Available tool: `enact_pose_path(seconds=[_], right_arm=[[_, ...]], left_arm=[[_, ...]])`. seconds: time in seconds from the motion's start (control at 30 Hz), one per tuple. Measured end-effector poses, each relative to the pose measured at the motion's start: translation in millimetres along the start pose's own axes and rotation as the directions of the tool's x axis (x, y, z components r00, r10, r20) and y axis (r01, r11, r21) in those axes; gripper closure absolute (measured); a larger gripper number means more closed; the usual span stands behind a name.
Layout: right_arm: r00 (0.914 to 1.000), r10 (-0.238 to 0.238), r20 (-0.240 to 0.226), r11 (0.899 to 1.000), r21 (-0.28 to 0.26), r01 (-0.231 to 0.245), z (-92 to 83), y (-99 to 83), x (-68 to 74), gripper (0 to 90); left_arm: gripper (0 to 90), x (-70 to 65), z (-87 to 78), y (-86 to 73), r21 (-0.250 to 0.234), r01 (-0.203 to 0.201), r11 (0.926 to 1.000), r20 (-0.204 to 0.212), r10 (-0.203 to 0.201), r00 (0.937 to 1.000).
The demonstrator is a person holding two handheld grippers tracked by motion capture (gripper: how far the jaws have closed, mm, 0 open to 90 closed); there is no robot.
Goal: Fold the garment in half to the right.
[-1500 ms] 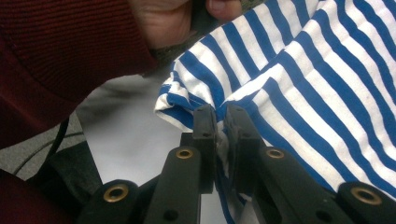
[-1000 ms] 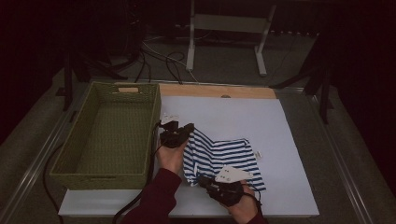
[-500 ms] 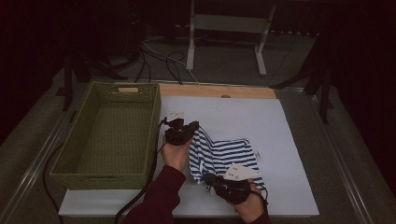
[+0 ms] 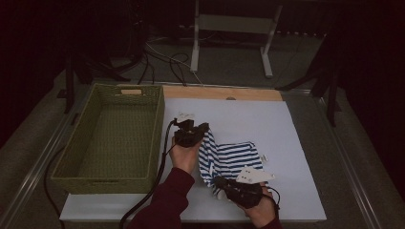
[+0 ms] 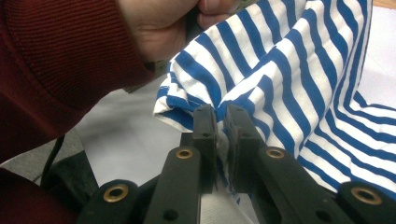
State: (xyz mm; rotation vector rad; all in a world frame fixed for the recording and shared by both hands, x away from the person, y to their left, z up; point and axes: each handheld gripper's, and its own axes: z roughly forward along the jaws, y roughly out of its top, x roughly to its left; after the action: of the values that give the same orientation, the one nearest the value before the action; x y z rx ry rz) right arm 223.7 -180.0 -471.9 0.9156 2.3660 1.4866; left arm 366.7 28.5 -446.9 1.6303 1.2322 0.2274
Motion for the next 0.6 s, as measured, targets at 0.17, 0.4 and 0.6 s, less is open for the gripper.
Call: enact_pose_path(seconds=[0.17,0.4,0.6], right_arm=[[0.9999,0.012,0.001,1.000,-0.011,-0.012,-4.6,-1.6,-3.7,83.7],[0.9997,0.020,0.013,1.000,-0.017,-0.020,-10.8,-3.2,-7.7,83.7],[0.9994,0.031,0.014,0.999,-0.024,-0.031,-17.0,-4.9,-11.4,83.7]], left_arm=[[86.7,-2.2,2.7,0.5,0.003,-0.001,1.0000,0.003,0.001,1.0000],[86.7,-8.2,6.3,2.1,0.004,-0.011,0.9999,0.006,0.011,0.9999],[86.7,-14.9,11.0,3.8,0.006,-0.021,0.9998,0.013,0.020,0.9997]])
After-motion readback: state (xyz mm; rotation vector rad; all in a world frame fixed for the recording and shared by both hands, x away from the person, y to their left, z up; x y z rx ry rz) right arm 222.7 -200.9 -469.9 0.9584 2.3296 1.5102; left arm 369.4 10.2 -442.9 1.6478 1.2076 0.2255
